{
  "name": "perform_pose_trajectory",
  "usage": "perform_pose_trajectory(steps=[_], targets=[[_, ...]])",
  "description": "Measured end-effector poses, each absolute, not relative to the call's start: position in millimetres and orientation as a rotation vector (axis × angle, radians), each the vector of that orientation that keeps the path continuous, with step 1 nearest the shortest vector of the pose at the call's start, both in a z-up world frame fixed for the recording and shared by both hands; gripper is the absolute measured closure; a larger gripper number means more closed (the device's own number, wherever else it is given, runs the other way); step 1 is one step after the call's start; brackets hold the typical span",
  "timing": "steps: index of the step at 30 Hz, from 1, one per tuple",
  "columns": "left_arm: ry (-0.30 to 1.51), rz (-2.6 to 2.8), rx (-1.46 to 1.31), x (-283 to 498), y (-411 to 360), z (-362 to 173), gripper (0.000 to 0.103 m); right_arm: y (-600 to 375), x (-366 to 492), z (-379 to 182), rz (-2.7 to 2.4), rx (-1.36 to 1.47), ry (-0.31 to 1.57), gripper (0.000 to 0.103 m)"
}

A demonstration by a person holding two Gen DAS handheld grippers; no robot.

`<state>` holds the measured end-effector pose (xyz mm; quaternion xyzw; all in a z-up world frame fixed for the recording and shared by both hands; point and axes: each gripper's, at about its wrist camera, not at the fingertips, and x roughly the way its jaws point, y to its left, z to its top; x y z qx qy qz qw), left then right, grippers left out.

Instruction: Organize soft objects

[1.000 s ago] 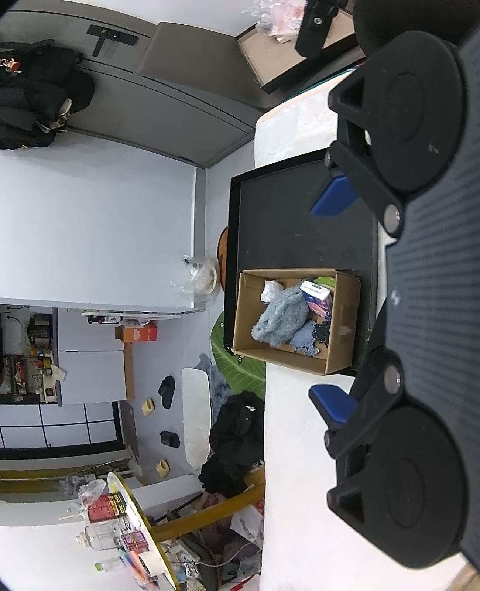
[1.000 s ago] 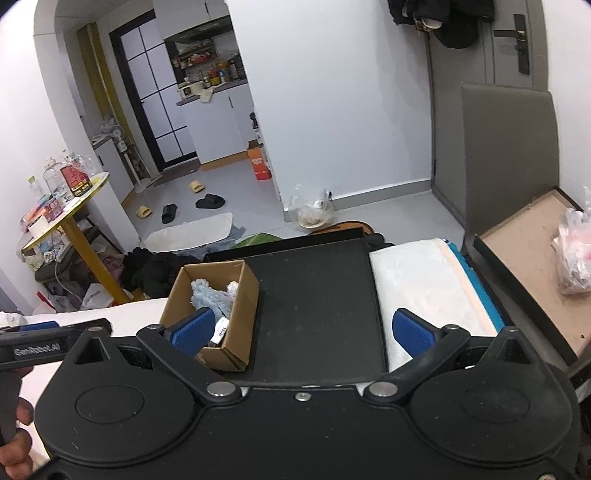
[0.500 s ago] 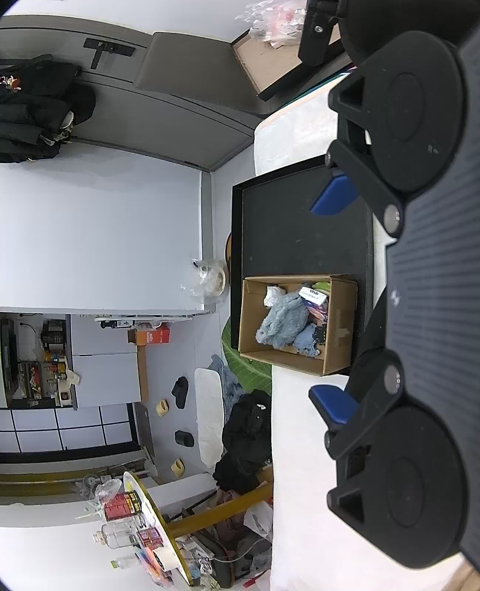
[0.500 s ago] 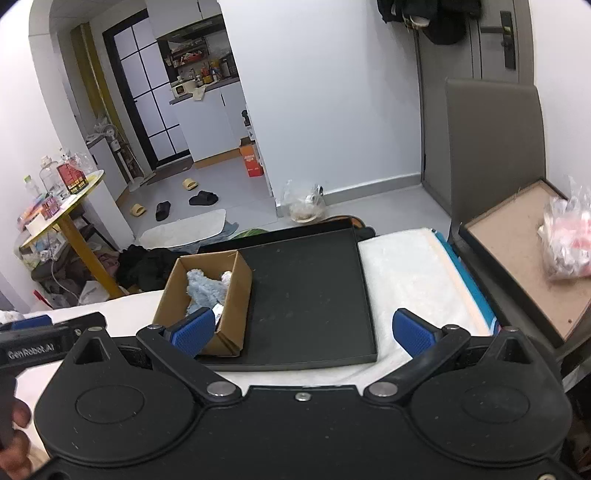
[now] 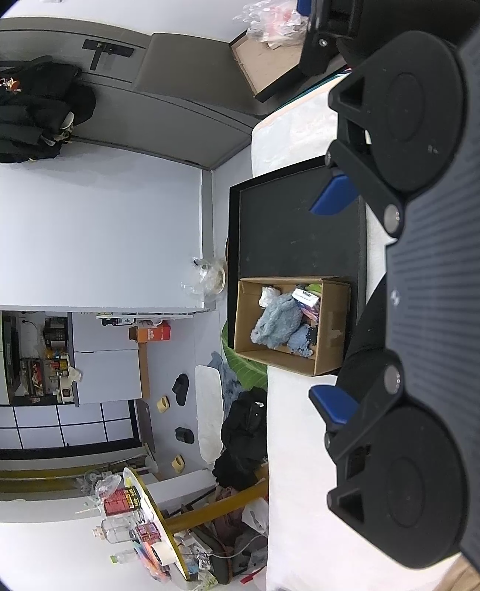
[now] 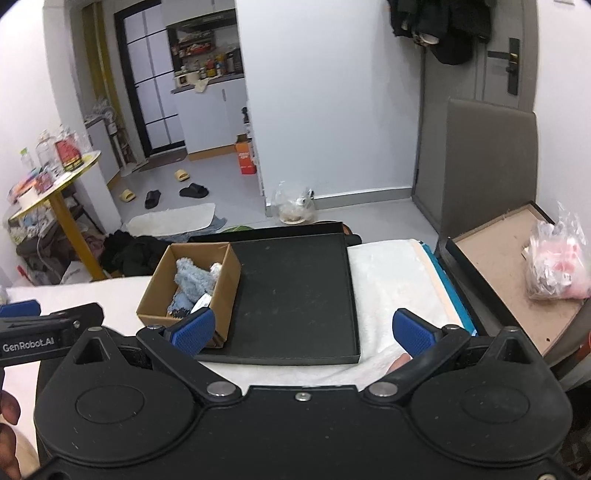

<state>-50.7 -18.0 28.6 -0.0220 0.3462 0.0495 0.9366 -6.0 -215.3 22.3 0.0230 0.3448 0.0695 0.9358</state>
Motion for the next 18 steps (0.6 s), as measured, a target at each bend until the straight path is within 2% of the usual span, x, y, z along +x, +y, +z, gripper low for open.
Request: perform_pose_trajectory(steps=[18], targets=[[0.705, 0.094, -0.042, -56, -20, 30, 0.004, -204, -16, 25, 0.179, -0.001, 0.691, 0.0]])
